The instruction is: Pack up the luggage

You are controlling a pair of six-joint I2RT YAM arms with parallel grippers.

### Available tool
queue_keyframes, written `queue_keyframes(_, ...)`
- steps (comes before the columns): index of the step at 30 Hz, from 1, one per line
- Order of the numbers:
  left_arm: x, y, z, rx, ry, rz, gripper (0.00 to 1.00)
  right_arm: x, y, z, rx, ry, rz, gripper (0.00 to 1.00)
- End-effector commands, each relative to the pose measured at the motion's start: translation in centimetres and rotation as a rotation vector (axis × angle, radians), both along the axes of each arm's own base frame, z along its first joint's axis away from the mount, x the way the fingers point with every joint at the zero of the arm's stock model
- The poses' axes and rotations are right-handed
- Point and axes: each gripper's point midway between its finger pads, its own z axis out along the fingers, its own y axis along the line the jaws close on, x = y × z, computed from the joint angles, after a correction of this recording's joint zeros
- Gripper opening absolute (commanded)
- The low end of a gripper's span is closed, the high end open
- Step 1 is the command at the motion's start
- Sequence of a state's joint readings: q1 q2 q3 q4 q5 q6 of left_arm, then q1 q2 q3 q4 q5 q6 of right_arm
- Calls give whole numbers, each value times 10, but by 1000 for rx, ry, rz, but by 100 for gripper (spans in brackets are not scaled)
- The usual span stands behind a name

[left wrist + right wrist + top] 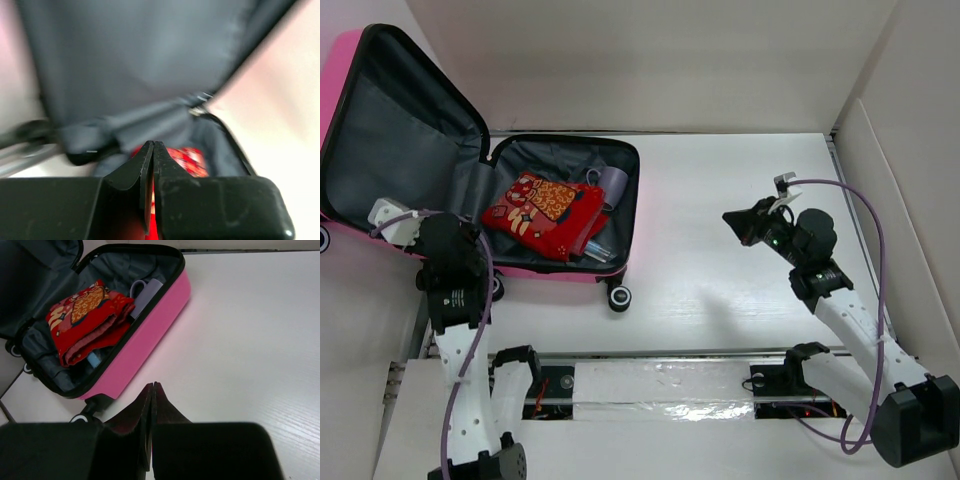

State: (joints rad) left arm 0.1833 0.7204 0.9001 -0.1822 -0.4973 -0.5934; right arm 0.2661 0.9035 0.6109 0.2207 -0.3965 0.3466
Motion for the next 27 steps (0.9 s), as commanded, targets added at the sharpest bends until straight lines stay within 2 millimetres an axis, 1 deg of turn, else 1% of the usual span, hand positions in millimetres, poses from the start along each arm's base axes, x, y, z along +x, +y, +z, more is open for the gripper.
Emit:
queue_keyframes(1, -50, 36, -12, 41, 146, 287, 0, -3, 8, 40, 18, -116, 45, 4)
queue_keyframes(2, -63, 41, -12, 58, 177, 335, 0, -5, 7, 40, 12, -112, 43, 12)
queue_keyframes(3, -72, 47, -11, 86, 210, 387, 0, -5, 6, 42, 9, -118, 42, 17)
queue_keyframes(4, -90, 57, -10, 127, 260, 487, 0, -6, 6, 44, 8, -124, 42, 21)
queue_keyframes(5, -95, 62, -14, 145, 318, 527, 4, -8, 5, 47, 9, -134, 42, 33)
queue_keyframes(6, -97, 67, -19, 169, 360, 547, 12, -9, 5, 48, 8, -138, 40, 40)
queue_keyframes(7, -97, 71, -21, 209, 428, 542, 35, -10, 4, 50, 5, -143, 37, 46)
queue_keyframes(8, -96, 79, -29, 206, 482, 563, 50, -11, 3, 51, 5, -148, 37, 56)
queue_keyframes(10, -88, 87, -31, 192, 512, 556, 69, -13, 5, 51, 4, -151, 48, 63)
queue_keyframes(11, -90, 99, -39, 151, 543, 605, 71, -14, 8, 51, 4, -152, 62, 66)
queue_keyframes(12, -91, 106, -35, 131, 555, 613, 72, -13, 9, 49, 1, -145, 69, 66)
queue_keyframes(13, -86, 108, -37, 121, 563, 593, 73, -14, 12, 50, -1, -146, 86, 67)
queue_keyframes(14, -80, 111, -35, 135, 577, 590, 73, -14, 12, 47, -10, -139, 94, 67)
queue_keyframes(15, -77, 113, -29, 145, 564, 591, 73, -16, 17, 50, -11, -143, 111, 67)
queue_keyframes(16, -76, 115, -25, 153, 564, 603, 73, -16, 18, 48, -14, -141, 122, 67)
queue_keyframes(17, -72, 118, -25, 158, 575, 604, 72, -19, 22, 49, -12, -142, 140, 68)
queue_keyframes(18, -70, 119, -19, 166, 568, 609, 71, -19, 23, 50, -13, -150, 142, 68)
queue_keyframes(20, -65, 122, -21, 165, 583, 611, 66, -22, 31, 47, -21, -143, 164, 68)
queue_keyframes(21, -63, 123, -18, 167, 578, 610, 62, -20, 30, 46, -27, -140, 158, 68)
queue_keyframes(22, -61, 123, -19, 162, 578, 606, 56, -20, 32, 46, -30, -142, 154, 69)
queue_keyframes(25, -60, 125, -21, 165, 577, 614, 47, -16, 32, 41, -44, -130, 135, 68)
queue_keyframes(27, -55, 125, -20, 169, 560, 602, 47, -14, 32, 38, -51, -119, 131, 68)
